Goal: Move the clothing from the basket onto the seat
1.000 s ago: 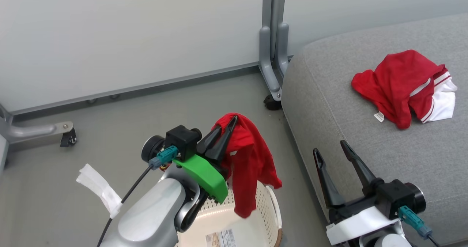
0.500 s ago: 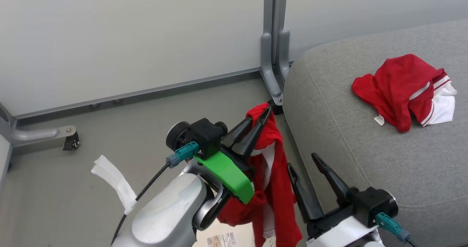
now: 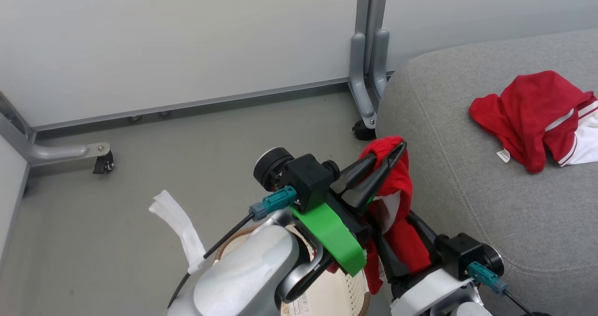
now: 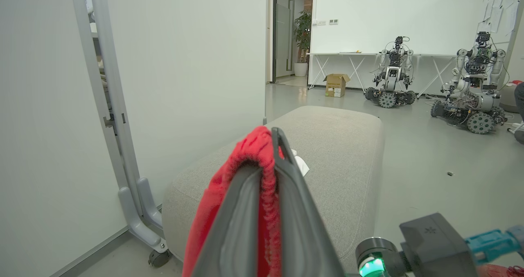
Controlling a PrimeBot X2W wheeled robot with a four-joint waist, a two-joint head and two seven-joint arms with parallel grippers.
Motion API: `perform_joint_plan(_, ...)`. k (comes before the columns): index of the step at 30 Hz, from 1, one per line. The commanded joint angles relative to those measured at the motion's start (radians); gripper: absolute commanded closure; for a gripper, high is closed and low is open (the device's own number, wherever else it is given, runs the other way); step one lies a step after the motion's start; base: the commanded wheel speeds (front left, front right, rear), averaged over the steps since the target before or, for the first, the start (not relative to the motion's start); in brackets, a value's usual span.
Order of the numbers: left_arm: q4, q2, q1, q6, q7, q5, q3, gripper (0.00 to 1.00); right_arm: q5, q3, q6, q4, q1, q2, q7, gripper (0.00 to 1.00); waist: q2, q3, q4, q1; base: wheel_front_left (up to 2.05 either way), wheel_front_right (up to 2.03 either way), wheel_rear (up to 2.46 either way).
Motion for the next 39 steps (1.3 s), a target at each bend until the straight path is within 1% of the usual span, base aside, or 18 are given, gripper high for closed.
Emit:
perform_joint_plan(1, -0.006, -0.004, -0.014, -0.001, 0.002, -0.001, -0.001, 1.0, 0.005, 0.004, -0.001, 0.005, -0.015, -0.002, -0.003, 0.29, 0.0, 0.007, 0.007, 0.0001, 0.0, 0.0, 0.0)
perform_joint_plan(2, -0.008, -0.004, -0.015, -0.001, 0.006, -0.004, -0.003, 1.0, 0.007, 0.006, -0.001, 0.006, -0.02, -0.002, -0.003, 0.67, 0.0, 0.011, 0.01, 0.0001, 0.0, 0.0, 0.0)
perform_joint_plan(3, -0.007, -0.003, -0.014, 0.0, 0.009, -0.007, -0.004, 1.0, 0.011, 0.013, -0.001, 0.009, -0.02, -0.001, -0.003, 1.0, 0.0, 0.013, 0.013, 0.0001, 0.0, 0.0, 0.0)
perform_joint_plan(9, 0.02, 0.015, 0.002, 0.013, 0.024, -0.016, -0.001, 1.0, 0.022, 0.036, -0.001, 0.011, -0.017, -0.011, -0.003, 1.0, 0.0, 0.029, 0.023, 0.0001, 0.0, 0.0, 0.0)
perform_joint_plan(17, 0.07, 0.039, 0.033, 0.006, 0.044, -0.043, -0.007, 1.0, 0.027, 0.012, -0.001, 0.012, 0.0, -0.02, -0.003, 1.0, 0.0, 0.036, 0.03, 0.0001, 0.0, 0.0, 0.0)
perform_joint_plan(24, 0.079, 0.065, 0.043, -0.003, 0.059, -0.063, -0.016, 1.0, 0.02, -0.012, -0.001, 0.009, 0.001, -0.029, -0.003, 1.0, 0.0, 0.035, 0.03, 0.0001, 0.0, 0.0, 0.0)
perform_joint_plan(25, 0.08, 0.069, 0.043, -0.001, 0.058, -0.061, -0.015, 0.88, 0.019, -0.015, -0.001, 0.008, 0.002, -0.029, -0.003, 1.0, 0.0, 0.034, 0.03, 0.0001, 0.0, 0.0, 0.0)
perform_joint_plan(26, 0.082, 0.071, 0.044, 0.007, 0.058, -0.057, -0.014, 0.54, 0.018, -0.017, -0.001, 0.007, 0.002, -0.03, -0.003, 1.0, 0.0, 0.034, 0.03, 0.0001, 0.0, 0.0, 0.0)
perform_joint_plan(27, 0.086, 0.074, 0.044, 0.014, 0.063, -0.051, -0.016, 0.0, 0.018, -0.02, -0.001, 0.005, 0.002, -0.03, -0.003, 1.0, 0.0, 0.034, 0.029, 0.0001, 0.0, 0.0, 0.0)
perform_joint_plan(29, 0.09, 0.074, 0.048, 0.03, 0.073, -0.052, -0.015, 0.0, 0.017, -0.024, -0.001, 0.003, 0.003, -0.029, -0.003, 1.0, 0.0, 0.033, 0.029, 0.0001, 0.0, 0.0, 0.0)
perform_joint_plan(39, 0.086, 0.091, 0.052, 0.034, 0.092, -0.061, -0.024, 0.0, 0.014, -0.034, -0.001, -0.002, 0.009, -0.021, -0.003, 1.0, 0.0, 0.027, 0.03, 0.0001, 0.0, 0.0, 0.0)
